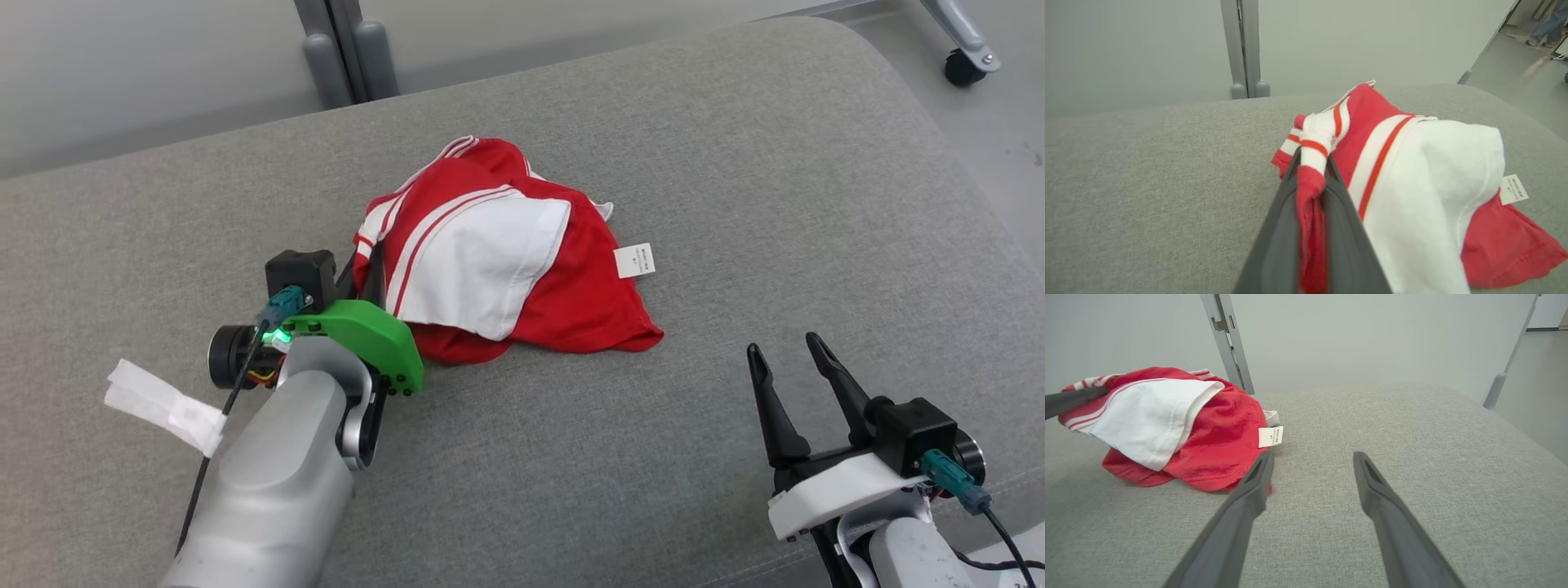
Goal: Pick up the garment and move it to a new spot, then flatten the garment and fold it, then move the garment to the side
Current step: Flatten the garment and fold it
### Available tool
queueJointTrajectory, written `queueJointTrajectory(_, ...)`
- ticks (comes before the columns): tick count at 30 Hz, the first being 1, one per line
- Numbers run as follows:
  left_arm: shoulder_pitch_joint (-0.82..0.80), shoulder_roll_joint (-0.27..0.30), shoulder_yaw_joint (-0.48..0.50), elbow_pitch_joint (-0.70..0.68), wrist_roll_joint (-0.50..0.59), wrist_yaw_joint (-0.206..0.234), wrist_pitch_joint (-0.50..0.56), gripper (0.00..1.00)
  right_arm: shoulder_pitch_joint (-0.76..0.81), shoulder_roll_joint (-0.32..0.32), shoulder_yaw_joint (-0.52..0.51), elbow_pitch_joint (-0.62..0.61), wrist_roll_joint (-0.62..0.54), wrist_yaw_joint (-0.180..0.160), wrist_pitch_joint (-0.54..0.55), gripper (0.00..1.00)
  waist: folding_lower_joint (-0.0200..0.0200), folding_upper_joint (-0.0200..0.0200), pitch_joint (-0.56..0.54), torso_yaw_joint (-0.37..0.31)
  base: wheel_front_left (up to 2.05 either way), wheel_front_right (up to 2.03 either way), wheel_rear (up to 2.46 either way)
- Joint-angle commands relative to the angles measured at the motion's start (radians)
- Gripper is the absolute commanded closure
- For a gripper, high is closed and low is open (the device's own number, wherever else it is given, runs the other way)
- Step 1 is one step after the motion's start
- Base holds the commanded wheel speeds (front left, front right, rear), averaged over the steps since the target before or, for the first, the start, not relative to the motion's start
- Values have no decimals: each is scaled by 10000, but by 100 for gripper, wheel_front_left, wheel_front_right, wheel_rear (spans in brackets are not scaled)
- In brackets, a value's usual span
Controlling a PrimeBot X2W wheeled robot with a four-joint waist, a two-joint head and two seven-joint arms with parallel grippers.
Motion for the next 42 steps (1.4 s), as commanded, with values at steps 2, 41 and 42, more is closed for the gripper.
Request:
queueJointTrajectory(2, 197, 153, 179, 338, 123, -61, -9, 100, -101, -36, -9, -5, -49, -14, -5, 0, 0, 0, 124, 231, 0, 0, 0)
queueJointTrajectory(41, 1722, -299, 845, -1415, -3445, -979, 176, 53, 213, -34, -103, 38, -157, -14, -6, 0, 0, 0, -134, 236, 0, 0, 0)
queueJointTrajectory(42, 1686, -300, 850, -1429, -3315, -906, 120, 72, 245, -34, -108, 43, -162, -14, -6, 0, 0, 0, -158, 231, 0, 0, 0)
